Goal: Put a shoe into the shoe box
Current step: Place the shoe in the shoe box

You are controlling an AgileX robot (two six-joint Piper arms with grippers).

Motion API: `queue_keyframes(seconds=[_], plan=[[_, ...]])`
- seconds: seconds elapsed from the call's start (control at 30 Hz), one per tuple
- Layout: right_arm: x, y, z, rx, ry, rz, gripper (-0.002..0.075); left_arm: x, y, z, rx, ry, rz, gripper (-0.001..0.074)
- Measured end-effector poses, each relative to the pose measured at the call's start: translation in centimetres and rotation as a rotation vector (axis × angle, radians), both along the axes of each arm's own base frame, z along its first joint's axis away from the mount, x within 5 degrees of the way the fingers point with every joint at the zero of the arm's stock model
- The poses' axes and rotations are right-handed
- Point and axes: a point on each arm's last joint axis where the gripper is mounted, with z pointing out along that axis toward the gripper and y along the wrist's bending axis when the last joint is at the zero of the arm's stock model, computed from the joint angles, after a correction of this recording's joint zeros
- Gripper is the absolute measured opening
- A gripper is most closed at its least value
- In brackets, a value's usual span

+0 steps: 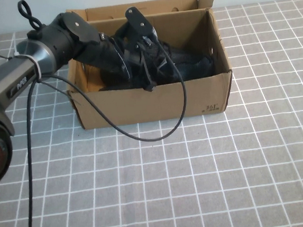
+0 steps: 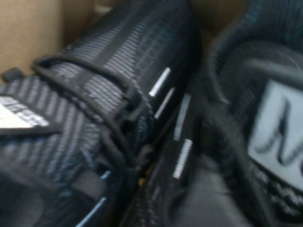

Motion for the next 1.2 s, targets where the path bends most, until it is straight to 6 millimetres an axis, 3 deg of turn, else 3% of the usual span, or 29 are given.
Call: queue_keyframes(seconds=[0.07,0.17,0.4,0.5,0.7,0.8,0.93,1.07,1.2], plan=[[0.0,0.0,0.0,0.000,0.000,0.000,-0.0016,-0.2,0.1,1.0,-0.012,-0.002,0.019,0.0494],[0.0,0.0,0.0,0.000,0.000,0.000,-0.0016,-1.0,0.3,3.5,-0.038,-0.005,0.031,0.0541],[0.0,0.0,0.0,-0.001,0.002,0.000,-0.0016,-4.9,1.7,13.1,-0.150,-0.093,0.092,0.0543],[-0.1,0.0,-0.1,0.000,0.012,0.001,-0.0016,-7.0,2.5,16.8,-0.214,-0.126,0.130,0.0452],[-0.7,0.6,-0.2,0.059,0.064,0.048,-0.0016,-11.2,4.5,22.3,-0.286,-0.119,0.250,0.0076],[-1.3,0.4,-0.1,0.077,0.060,0.059,-0.0016,-13.0,5.6,24.0,-0.269,-0.144,0.285,0.0022],[-3.0,-0.3,0.3,0.103,0.013,0.066,-0.0016,-15.5,7.4,26.2,-0.245,-0.179,0.368,0.0004],[-5.9,-1.6,0.0,0.158,-0.041,0.058,-0.0016,-20.0,9.9,27.9,-0.247,-0.236,0.454,0.0001],[-8.9,-3.0,-1.4,0.209,-0.086,0.052,-0.0016,-25.0,12.4,27.3,-0.281,-0.298,0.528,0.0000]])
